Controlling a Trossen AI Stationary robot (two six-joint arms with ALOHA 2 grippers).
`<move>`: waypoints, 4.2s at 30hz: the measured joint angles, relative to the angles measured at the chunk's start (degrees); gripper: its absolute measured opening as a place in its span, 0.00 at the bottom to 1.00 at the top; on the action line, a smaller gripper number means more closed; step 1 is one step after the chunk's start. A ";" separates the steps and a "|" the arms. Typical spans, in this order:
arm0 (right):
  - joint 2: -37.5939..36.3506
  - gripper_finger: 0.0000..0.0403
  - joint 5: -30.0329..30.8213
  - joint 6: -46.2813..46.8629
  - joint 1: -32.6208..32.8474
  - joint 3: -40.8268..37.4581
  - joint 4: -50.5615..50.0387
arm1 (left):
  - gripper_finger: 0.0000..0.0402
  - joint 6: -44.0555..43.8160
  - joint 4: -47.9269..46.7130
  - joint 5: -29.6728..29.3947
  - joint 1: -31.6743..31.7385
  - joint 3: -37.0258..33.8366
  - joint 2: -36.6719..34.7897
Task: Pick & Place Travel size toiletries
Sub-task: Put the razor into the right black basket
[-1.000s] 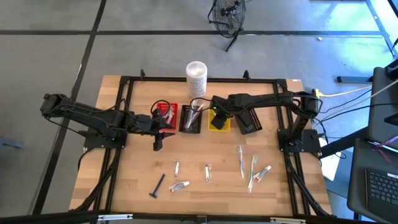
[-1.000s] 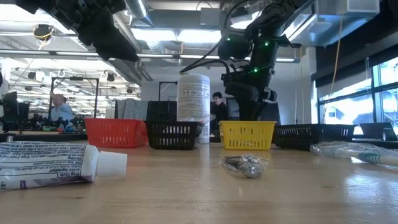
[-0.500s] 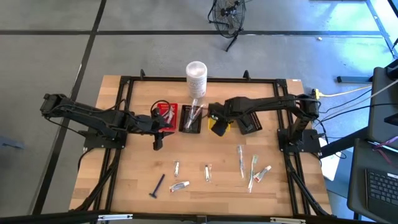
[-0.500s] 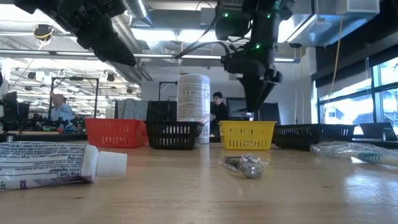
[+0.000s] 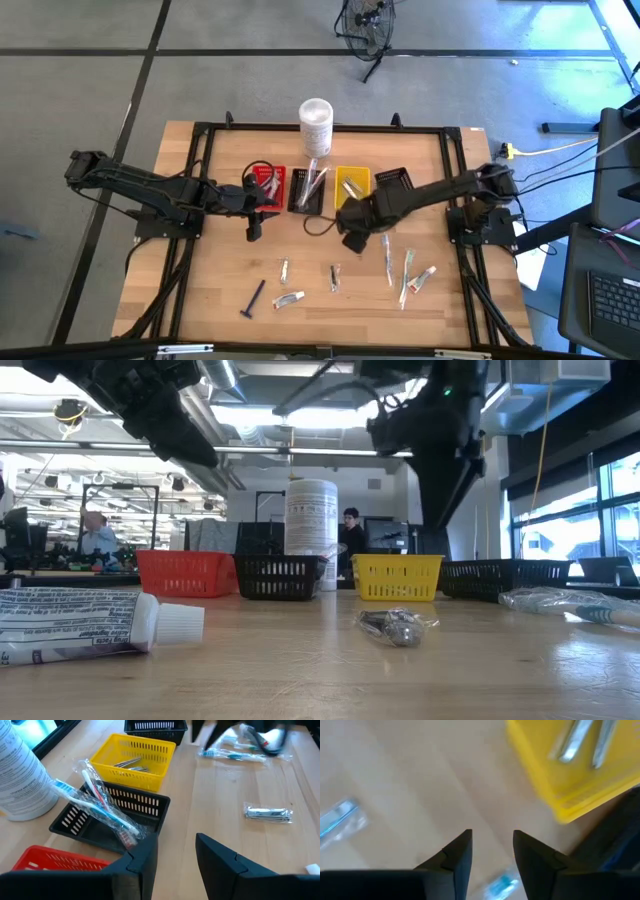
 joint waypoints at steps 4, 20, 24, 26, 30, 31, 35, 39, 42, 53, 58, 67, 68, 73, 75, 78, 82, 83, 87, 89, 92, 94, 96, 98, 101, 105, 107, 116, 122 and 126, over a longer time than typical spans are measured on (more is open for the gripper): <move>0.00 0.39 -0.19 4.01 3.70 0.00 0.07 | 0.32 -0.17 -0.62 -0.02 -1.02 -0.01 0.00; 0.00 0.46 0.59 8.75 7.99 0.00 9.12 | 0.32 -19.18 -2.81 6.82 -10.28 0.01 1.17; 0.00 0.44 2.92 4.45 7.60 0.00 11.17 | 0.32 -27.28 -2.65 7.66 -16.43 0.01 4.71; 0.00 0.43 3.69 2.96 7.42 0.00 11.72 | 0.32 -31.97 -2.00 6.67 -19.05 0.01 7.26; 0.00 0.41 3.69 0.76 7.15 0.00 12.00 | 0.32 -39.93 -3.12 7.30 -22.48 2.23 13.48; 0.00 0.41 3.69 0.35 7.12 0.00 12.06 | 0.32 -41.37 -3.68 7.73 -23.17 3.25 15.04; 0.00 0.41 4.88 -0.37 7.09 0.00 12.46 | 0.32 -47.77 -10.97 9.02 -25.31 8.76 21.25; 0.00 0.42 7.12 -2.11 7.09 0.00 12.79 | 0.32 -54.57 -20.74 9.26 -27.35 13.87 26.93; 0.00 0.43 7.18 -4.46 7.07 0.00 13.51 | 0.32 -59.82 -21.75 10.82 -28.63 15.81 30.87; 0.00 0.42 8.83 -12.12 6.03 0.00 18.46 | 0.32 -67.95 -21.58 11.19 -33.03 23.64 39.92; 0.00 0.40 8.82 -13.87 4.86 0.00 19.81 | 0.32 -70.71 -22.44 12.13 -34.13 23.79 43.07; 0.00 0.43 8.76 -16.71 2.86 0.00 21.91 | 0.32 -72.02 -22.27 11.98 -34.79 23.79 45.05; 0.00 0.43 8.76 -17.06 2.68 0.00 22.59 | 0.32 -72.02 -22.37 11.91 -34.79 23.79 45.05; 0.00 0.44 8.59 -19.08 1.93 0.00 25.60 | 0.27 -72.09 -25.47 11.97 -34.76 23.76 45.06; 0.00 0.43 8.59 -19.31 1.84 0.00 26.18 | 0.24 -72.15 -26.54 12.09 -34.76 23.74 45.05; 0.00 0.42 8.58 -19.31 1.86 0.00 26.28 | 0.19 -72.15 -27.36 12.07 -34.76 23.73 45.07; 0.00 0.40 8.58 -19.31 1.88 0.00 26.29 | 0.14 -72.10 -28.46 12.07 -34.74 23.70 45.05; 0.00 0.39 8.59 -19.33 1.88 0.00 26.29 | 0.13 -72.10 -28.61 12.07 -34.75 23.59 45.05; 0.00 0.39 8.58 -19.33 1.88 0.00 26.29 | 0.10 -72.06 -28.24 12.30 -34.76 22.57 44.75; 0.00 0.39 8.58 -19.33 1.88 0.00 26.29 | 0.10 -72.08 -27.89 12.35 -34.76 22.09 44.68; 0.00 0.40 8.58 -19.36 1.88 0.00 26.29 | 0.11 -72.08 -27.75 12.26 -34.74 22.00 44.70; 0.00 0.40 8.58 -19.40 1.88 0.00 26.29 | 0.13 -72.06 -27.44 12.28 -34.72 21.95 44.75; 0.00 0.41 8.58 -19.38 1.88 0.00 26.29 | 0.15 -71.98 -27.44 12.50 -34.70 21.78 45.03; 0.00 0.42 8.58 -19.38 1.88 0.00 26.29 | 0.17 -71.95 -27.41 12.77 -34.72 21.76 45.00; 0.00 0.42 8.58 -19.38 1.88 0.00 26.29 | 0.19 -71.43 -27.34 12.87 -34.72 21.78 45.00; 0.00 0.41 8.58 -19.38 1.88 0.00 26.29 | 0.19 -70.01 -27.37 12.57 -34.68 21.78 45.00; 0.00 0.40 8.59 -19.38 1.88 0.00 26.29 | 0.17 -70.02 -27.51 12.57 -34.60 21.78 45.00; 0.00 0.38 8.58 -19.58 1.88 0.00 26.28 | 0.08 -68.26 -28.20 12.02 -33.32 21.89 44.65; -4.87 0.40 9.31 -25.26 1.82 -0.02 25.67 | 0.09 -59.65 -34.89 7.44 -29.23 26.01 42.56; -12.41 0.41 13.19 -29.69 1.52 -0.02 22.70 | 0.09 -50.78 -37.74 2.19 -24.49 28.22 38.45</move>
